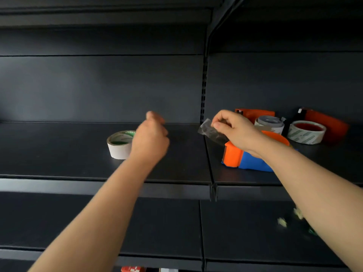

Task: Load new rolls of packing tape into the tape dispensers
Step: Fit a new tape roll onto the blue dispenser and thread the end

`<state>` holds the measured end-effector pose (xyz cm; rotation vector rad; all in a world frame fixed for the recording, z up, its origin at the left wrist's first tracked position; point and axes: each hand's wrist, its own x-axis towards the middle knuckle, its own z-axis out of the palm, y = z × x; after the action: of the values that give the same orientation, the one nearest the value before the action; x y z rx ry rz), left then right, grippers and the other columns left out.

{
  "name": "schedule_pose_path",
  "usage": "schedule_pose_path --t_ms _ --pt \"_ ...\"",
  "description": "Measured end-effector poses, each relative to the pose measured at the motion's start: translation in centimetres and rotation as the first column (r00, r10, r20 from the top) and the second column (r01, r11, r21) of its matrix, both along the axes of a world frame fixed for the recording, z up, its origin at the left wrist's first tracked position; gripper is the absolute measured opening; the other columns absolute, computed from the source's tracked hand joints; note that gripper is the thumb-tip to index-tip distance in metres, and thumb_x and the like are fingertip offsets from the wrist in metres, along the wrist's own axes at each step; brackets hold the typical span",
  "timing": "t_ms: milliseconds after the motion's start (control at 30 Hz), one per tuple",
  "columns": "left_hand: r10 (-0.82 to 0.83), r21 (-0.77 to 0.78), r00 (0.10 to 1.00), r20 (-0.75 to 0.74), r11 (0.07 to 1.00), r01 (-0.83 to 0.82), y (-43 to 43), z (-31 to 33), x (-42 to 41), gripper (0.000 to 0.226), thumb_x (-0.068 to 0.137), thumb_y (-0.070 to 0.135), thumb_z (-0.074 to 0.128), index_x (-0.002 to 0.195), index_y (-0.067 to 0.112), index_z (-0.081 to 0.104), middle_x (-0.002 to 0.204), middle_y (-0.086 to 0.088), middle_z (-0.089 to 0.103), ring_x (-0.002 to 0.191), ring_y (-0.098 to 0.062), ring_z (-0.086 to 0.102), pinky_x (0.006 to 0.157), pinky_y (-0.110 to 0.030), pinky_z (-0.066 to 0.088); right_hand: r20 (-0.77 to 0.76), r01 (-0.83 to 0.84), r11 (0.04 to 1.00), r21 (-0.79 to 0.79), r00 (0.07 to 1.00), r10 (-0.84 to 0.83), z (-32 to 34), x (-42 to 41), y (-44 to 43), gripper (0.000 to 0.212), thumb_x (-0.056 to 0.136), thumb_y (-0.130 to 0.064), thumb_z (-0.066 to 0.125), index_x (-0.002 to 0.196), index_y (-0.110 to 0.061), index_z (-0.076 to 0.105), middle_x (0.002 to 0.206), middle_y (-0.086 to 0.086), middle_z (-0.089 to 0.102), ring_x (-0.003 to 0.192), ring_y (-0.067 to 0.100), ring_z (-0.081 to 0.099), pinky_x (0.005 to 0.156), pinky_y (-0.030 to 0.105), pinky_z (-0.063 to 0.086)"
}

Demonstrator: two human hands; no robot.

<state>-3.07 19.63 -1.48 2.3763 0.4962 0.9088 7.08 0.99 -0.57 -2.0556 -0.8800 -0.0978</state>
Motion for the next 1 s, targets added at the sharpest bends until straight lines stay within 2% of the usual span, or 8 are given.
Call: schedule_pose_path --t_ms 100,167,233,433,533,633,767,1000 --pt "-0.124 -0.126 0.992 -0.003 0.984 0.122 1.1 0.6 -0.2 0.031 0.083 -0.002 0.063 0.113 0.007 0.062 0.088 -0.001 0.068 0.089 -0.020 0.063 0.083 -0.024 0.046 -0.014 -0.012 0.999 -0.036 1.000 0.011 0.2 0.0 0.1 0.011 0.099 -0.017 0.052 0.092 -0.020 0.061 0.085 -0.006 0.059 0.082 0.009 0.053 0.074 0.026 0.042" --pt "-0.312 -0.229 0.950 -0.022 0.926 0.299 -0.3 -0.1 0.7 0.032 0.080 -0.001 0.071 0.110 0.008 0.068 0.099 -0.008 0.072 0.087 -0.017 0.065 0.091 -0.029 0.051 -0.017 0.001 1.000 -0.024 1.000 -0.001 0.2 -0.1 0.2 0.012 0.099 -0.017 0.052 0.092 -0.021 0.061 0.087 -0.003 0.061 0.083 0.010 0.054 0.077 0.028 0.043" --pt "-0.387 -0.323 0.922 -0.014 0.874 0.362 -2.3 -1.2 1.8 0.034 0.079 0.001 0.074 0.112 0.008 0.069 0.104 -0.008 0.071 0.089 -0.014 0.063 0.093 -0.031 0.052 -0.016 0.012 1.000 -0.020 1.000 -0.012 0.1 0.0 0.1 0.015 0.099 -0.018 0.052 0.088 -0.024 0.060 0.088 0.002 0.062 0.085 0.014 0.054 0.081 0.032 0.044" --pt "-0.359 -0.565 0.915 0.185 0.723 0.398 -4.5 -3.1 3.3 0.012 0.088 0.006 0.067 0.087 0.018 0.069 0.079 0.007 0.066 0.071 -0.001 0.060 0.073 -0.022 0.049 -0.013 0.042 0.998 -0.044 0.999 -0.042 0.3 -0.3 0.0 0.011 0.099 -0.021 0.052 0.095 -0.020 0.062 0.101 0.014 0.065 0.095 0.026 0.060 0.086 0.039 0.049" --pt "-0.331 -0.585 0.914 0.236 0.703 0.405 -4.4 -3.1 3.4 0.012 0.090 0.010 0.067 0.086 0.021 0.068 0.080 0.009 0.067 0.073 0.002 0.061 0.077 -0.025 0.053 -0.023 0.047 0.997 -0.054 0.999 -0.049 0.4 -0.3 0.0 0.011 0.099 -0.022 0.051 0.098 -0.019 0.062 0.102 0.011 0.066 0.100 0.025 0.060 0.087 0.037 0.049" --pt "-0.349 -0.562 0.899 0.266 0.701 0.439 -4.3 -2.9 3.4 0.013 0.090 0.010 0.066 0.084 0.022 0.067 0.080 0.011 0.067 0.069 0.010 0.061 0.073 -0.019 0.050 -0.027 0.053 0.997 -0.062 0.998 -0.054 0.4 -0.3 0.1 0.011 0.100 -0.022 0.051 0.097 -0.021 0.062 0.101 0.009 0.065 0.100 0.025 0.060 0.088 0.037 0.049" --pt "-0.374 -0.579 0.896 0.239 0.686 0.441 -4.2 -2.9 3.5 0.017 0.089 0.000 0.062 0.092 0.017 0.067 0.084 0.008 0.065 0.076 0.000 0.061 0.073 -0.019 0.048 -0.033 0.064 0.997 -0.049 0.997 -0.065 0.4 -0.2 0.1 0.011 0.100 -0.021 0.050 0.095 -0.022 0.061 0.101 0.011 0.065 0.101 0.027 0.060 0.091 0.039 0.048" --pt "-0.399 -0.578 0.884 0.242 0.672 0.462 -4.1 -2.9 3.4 0.013 0.092 0.012 0.064 0.082 0.020 0.065 0.081 0.008 0.065 0.073 0.004 0.060 0.076 -0.026 0.051 -0.045 0.053 0.997 -0.051 0.997 -0.055 0.3 -0.2 0.1 0.013 0.100 -0.020 0.050 0.093 -0.024 0.060 0.093 -0.002 0.063 0.099 0.021 0.061 0.090 0.037 0.048"
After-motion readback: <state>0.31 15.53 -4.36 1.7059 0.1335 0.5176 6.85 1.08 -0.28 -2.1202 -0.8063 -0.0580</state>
